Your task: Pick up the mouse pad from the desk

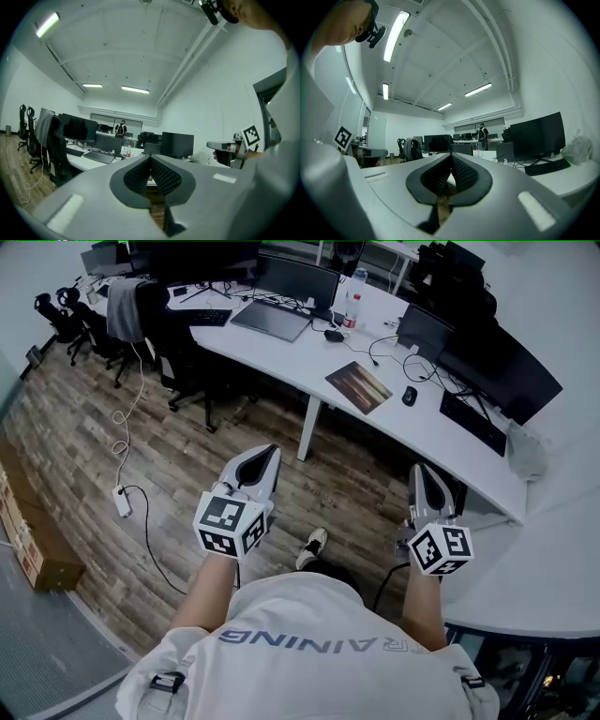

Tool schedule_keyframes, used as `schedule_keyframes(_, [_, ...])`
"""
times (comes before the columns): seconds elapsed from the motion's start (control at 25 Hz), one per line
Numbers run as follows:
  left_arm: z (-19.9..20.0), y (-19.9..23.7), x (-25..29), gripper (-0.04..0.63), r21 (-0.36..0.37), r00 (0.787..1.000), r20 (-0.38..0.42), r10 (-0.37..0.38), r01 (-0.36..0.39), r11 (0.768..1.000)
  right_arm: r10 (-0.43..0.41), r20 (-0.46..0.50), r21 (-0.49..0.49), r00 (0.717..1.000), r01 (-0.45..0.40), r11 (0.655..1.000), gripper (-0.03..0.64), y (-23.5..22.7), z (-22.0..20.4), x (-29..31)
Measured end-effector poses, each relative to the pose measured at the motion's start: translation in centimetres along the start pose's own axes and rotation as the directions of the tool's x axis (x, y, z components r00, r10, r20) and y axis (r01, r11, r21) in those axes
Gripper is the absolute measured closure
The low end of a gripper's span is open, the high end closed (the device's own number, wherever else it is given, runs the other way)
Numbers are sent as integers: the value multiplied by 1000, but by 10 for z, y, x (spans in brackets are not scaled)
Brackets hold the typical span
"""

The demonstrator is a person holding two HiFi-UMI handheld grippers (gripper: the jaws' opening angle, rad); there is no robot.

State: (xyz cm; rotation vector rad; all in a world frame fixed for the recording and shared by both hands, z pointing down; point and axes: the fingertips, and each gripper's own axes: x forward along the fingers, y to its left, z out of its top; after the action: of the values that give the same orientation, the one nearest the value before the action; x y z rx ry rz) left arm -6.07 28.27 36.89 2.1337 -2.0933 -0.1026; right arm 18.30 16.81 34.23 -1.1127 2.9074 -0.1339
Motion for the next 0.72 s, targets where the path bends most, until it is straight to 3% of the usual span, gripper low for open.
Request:
schedule_keyframes(0.36, [25,28,82,595,33,1000,-16,-14,14,999,-16,3,35,1000,16,999,604,-43,7,77])
schedule_keyframes(0.72, [38,26,186,595,35,998,-29,-52,53,998,-25,1,31,1000,25,999,604,-113,29,147])
